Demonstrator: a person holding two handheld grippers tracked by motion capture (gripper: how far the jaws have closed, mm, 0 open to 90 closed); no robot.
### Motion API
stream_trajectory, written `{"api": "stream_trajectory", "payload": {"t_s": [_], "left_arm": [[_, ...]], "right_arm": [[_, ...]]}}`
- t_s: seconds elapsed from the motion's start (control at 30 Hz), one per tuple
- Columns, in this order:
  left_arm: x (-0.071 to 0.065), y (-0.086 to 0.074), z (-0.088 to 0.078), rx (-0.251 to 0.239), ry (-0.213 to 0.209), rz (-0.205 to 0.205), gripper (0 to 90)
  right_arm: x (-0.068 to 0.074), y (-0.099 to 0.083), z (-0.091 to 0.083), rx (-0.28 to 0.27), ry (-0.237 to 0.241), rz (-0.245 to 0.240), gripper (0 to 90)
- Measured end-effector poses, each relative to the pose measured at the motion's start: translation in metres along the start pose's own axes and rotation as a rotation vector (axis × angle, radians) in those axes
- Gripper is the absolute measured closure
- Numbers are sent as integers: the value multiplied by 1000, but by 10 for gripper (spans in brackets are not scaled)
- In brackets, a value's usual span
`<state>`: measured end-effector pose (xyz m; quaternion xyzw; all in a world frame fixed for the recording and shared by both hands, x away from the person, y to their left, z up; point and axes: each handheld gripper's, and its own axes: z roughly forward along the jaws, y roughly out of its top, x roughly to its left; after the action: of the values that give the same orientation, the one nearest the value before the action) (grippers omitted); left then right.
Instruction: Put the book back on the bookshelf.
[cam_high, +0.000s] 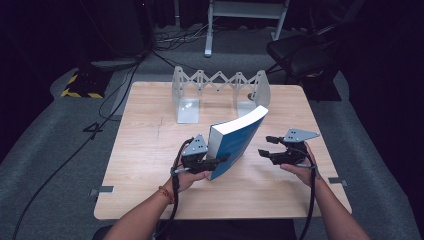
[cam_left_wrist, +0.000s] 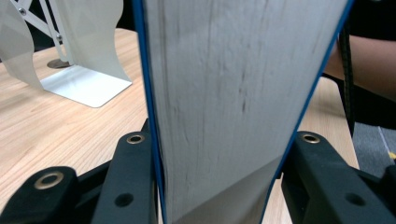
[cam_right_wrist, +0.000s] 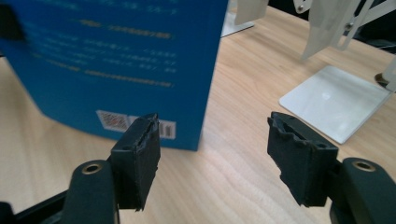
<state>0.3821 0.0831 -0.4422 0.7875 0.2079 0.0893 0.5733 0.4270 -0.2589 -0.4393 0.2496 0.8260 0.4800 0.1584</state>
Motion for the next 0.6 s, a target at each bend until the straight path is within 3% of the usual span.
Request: {"api": "stream_trajectory", "payload": {"t_s": [0.13, 0.23, 0.27, 0.3, 0.33, 0.4, 0.47, 0.57, 0.6], "left_arm": [[7, -10, -15, 27, -48, -28, 600], [6, -11, -22, 49, -75, -3, 600], [2, -11, -27, 74, -89, 35, 599], [2, -11, -27, 74, -89, 35, 599], [0, -10, -31, 88, -92, 57, 599], [0, -11, -35, 101, -98, 63, 597], [1, -12, -39, 102, -116, 57, 596], [-1, -14, -43, 108, -107, 74, 595], [-2, -15, -43, 104, -103, 72, 593]], "right_arm": [[5, 8, 12, -9, 37, -20, 354], [9, 11, 17, -5, 56, -42, 353], [13, 16, 24, 5, 74, -66, 349], [13, 16, 24, 5, 74, -66, 349], [14, 18, 26, 11, 88, -72, 292], [18, 23, 32, 16, 167, -93, 266], [22, 25, 34, 14, 207, -109, 286], [29, 28, 40, 12, 272, -142, 294], [33, 30, 44, 14, 325, -150, 336]]}}
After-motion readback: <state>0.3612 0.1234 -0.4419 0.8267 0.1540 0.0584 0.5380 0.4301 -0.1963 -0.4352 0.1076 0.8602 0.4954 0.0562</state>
